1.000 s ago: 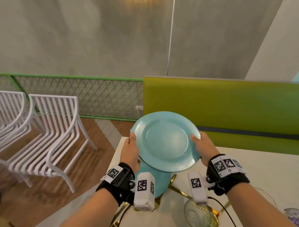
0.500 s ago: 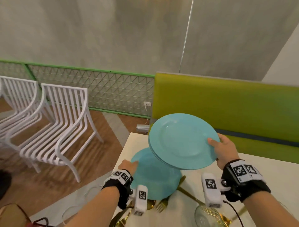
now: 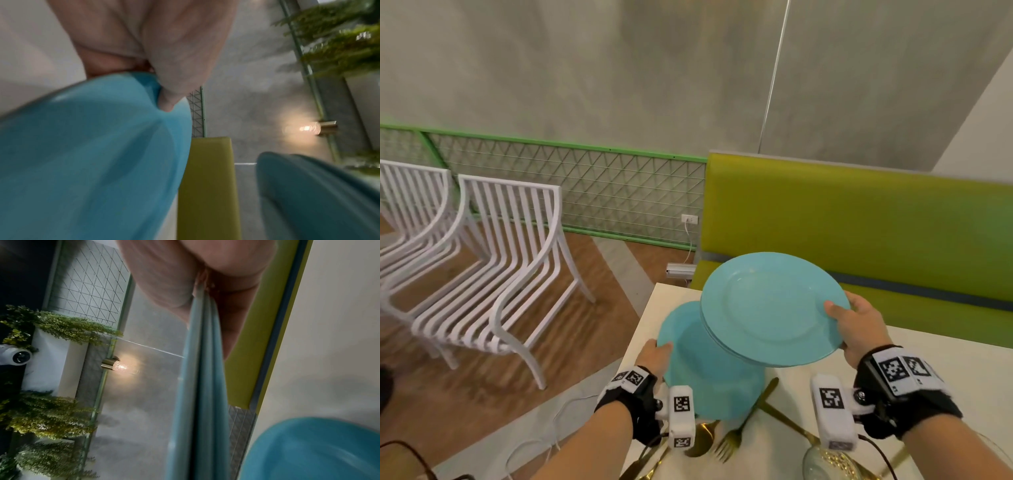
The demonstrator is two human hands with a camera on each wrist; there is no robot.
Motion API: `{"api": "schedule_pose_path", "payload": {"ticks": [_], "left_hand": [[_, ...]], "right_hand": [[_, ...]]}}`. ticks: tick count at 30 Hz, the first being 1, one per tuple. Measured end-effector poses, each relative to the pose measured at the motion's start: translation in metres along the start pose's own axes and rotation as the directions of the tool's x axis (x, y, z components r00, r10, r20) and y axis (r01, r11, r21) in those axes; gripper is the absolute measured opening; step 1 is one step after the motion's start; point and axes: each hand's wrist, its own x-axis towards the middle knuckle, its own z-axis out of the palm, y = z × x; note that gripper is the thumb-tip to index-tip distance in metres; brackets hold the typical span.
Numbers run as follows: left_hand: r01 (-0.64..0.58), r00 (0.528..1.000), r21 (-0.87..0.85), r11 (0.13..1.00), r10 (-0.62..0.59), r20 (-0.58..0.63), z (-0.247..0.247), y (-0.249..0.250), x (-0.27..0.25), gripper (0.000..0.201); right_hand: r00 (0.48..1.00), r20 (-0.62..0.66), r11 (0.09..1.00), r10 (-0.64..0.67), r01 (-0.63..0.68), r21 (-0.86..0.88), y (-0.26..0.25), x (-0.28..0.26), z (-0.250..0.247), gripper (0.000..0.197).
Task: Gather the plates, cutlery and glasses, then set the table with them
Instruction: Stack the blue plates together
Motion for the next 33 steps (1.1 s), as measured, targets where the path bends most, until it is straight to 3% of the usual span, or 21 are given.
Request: {"api": "schedule_pose_path", "payload": {"ticks": [2, 8, 12, 15, 18, 22, 26, 29, 31, 33], "left_hand": [[-0.043, 0.999, -0.142, 0.989, 0.046, 0.015, -0.001, 0.014, -0.01, 0.019], [-0.094, 0.993, -0.419, 0.903, 0.113, 0.02, -0.008, 0.045, -0.032, 0.027], [-0.104, 0.987, -0.509, 0.854, 0.15, 0.05, -0.015, 0.055, -0.039, 0.034], [-0.114, 0.984, -0.552, 0.826, 0.17, 0.05, -0.02, 0.054, -0.037, 0.038], [-0.116, 0.979, -0.592, 0.798, 0.193, 0.067, -0.026, 0.052, -0.037, 0.035], [-0.122, 0.974, -0.609, 0.784, 0.211, 0.077, -0.04, 0.048, -0.031, 0.026], [-0.059, 0.983, -0.658, 0.751, 0.159, 0.094, -0.049, 0.049, -0.026, 0.026], [0.049, 0.989, -0.686, 0.726, 0.059, 0.133, -0.052, 0.049, -0.024, 0.042], [0.129, 0.985, -0.638, 0.759, -0.025, 0.17, -0.055, 0.048, -0.024, 0.051], [0.085, 0.986, -0.487, 0.869, -0.003, 0.167, -0.057, 0.047, -0.022, 0.039]], "right_hand": [[1.0, 0.011, 1.0, 0.015, -0.015, -0.011, 0.004, 0.002, 0.008, 0.033], [0.999, 0.028, 0.995, 0.042, -0.04, -0.087, 0.017, 0.013, 0.036, 0.036], [0.999, 0.04, 0.971, -0.009, 0.019, -0.237, 0.021, 0.014, 0.055, 0.032], [0.997, 0.051, 0.932, -0.052, 0.067, -0.357, 0.02, 0.014, 0.069, 0.032], [0.997, 0.079, 0.871, -0.015, 0.052, -0.488, 0.019, 0.012, 0.081, 0.035], [0.992, 0.105, 0.876, 0.072, -0.012, -0.483, 0.026, 0.008, 0.093, 0.032], [0.984, 0.143, 0.842, 0.103, -0.01, -0.539, 0.036, 0.002, 0.108, 0.036], [0.979, 0.147, 0.815, 0.139, -0.029, -0.579, 0.046, 0.004, 0.117, 0.039], [0.978, 0.133, 0.796, 0.158, -0.047, -0.604, 0.055, 0.004, 0.121, 0.038], [0.978, 0.116, 0.775, 0.174, -0.063, -0.629, 0.062, 0.002, 0.125, 0.037]]}}
